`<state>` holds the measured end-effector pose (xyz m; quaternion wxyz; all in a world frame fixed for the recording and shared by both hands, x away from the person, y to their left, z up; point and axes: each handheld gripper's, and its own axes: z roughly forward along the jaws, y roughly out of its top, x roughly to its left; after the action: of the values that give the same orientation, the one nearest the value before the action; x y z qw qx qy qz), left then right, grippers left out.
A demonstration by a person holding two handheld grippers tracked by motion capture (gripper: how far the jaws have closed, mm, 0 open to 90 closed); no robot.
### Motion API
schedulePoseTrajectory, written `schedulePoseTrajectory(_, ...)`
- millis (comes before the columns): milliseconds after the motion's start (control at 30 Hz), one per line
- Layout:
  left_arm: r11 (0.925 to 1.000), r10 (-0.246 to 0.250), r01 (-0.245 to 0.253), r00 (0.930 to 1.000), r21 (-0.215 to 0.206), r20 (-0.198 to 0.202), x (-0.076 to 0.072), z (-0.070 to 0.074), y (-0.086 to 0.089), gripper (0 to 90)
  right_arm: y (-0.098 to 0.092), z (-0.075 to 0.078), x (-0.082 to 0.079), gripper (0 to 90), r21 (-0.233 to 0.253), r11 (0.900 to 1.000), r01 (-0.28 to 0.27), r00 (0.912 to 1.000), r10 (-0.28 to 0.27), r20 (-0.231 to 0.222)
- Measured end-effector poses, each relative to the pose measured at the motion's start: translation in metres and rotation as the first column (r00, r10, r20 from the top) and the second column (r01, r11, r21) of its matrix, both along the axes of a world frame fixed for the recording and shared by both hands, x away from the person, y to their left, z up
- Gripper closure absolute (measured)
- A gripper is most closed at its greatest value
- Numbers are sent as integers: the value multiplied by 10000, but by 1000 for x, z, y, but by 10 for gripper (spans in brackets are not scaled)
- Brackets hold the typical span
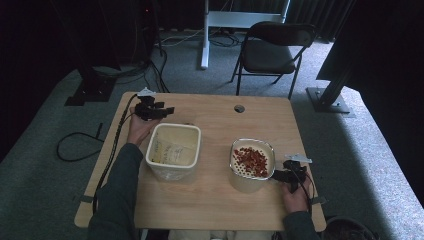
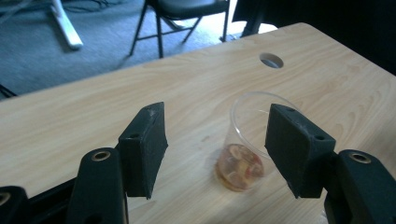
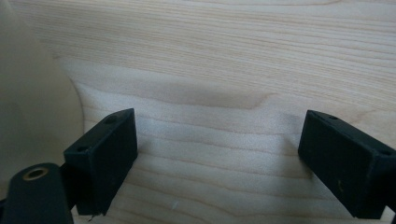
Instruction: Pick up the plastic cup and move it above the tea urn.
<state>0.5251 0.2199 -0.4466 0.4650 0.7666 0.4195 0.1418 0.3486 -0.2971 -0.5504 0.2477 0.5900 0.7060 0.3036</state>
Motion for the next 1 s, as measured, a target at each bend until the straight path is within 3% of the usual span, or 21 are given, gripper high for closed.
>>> schedulePoseTrajectory(133,9994,-164,154,9994,-324,-305,7,-9,-3,427,0,0,0,112,6,10000,-7,10000,7,-2)
schedulePoseTrajectory(467,9997,-255,252,9968,-53,-760,18,-24,-12,466,0,0,0,112,-3,10000,-19,10000,19,-3)
schedulePoseTrajectory(533,9989,-365,387,9965,281,-757,21,-25,-18,468,1,0,-1,112,-1,10000,-29,10000,29,-4)
schedulePoseTrajectory(633,9986,-373,399,9967,350,-716,22,-25,-22,471,1,0,-1,112,8,10000,-26,10000,26,-11)
schedulePoseTrajectory(667,9992,-269,285,9983,297,-523,24,-24,-27,508,1,0,-1,112,6,10000,-29,10000,29,-11)
schedulePoseTrajectory(800,9988,-124,150,9984,473,-549,24,-26,-28,596,1,0,-1,112,9,10000,-31,10000,31,-16)
schedulePoseTrajectory(833,9981,-332,368,9968,502,-721,24,-29,-28,614,1,0,-1,112,9,10000,-46,10000,46,-15)
schedulePoseTrajectory(1000,9997,-215,222,9985,131,-512,23,-28,-27,594,1,0,-2,112,9,10000,-40,10000,40,-14)
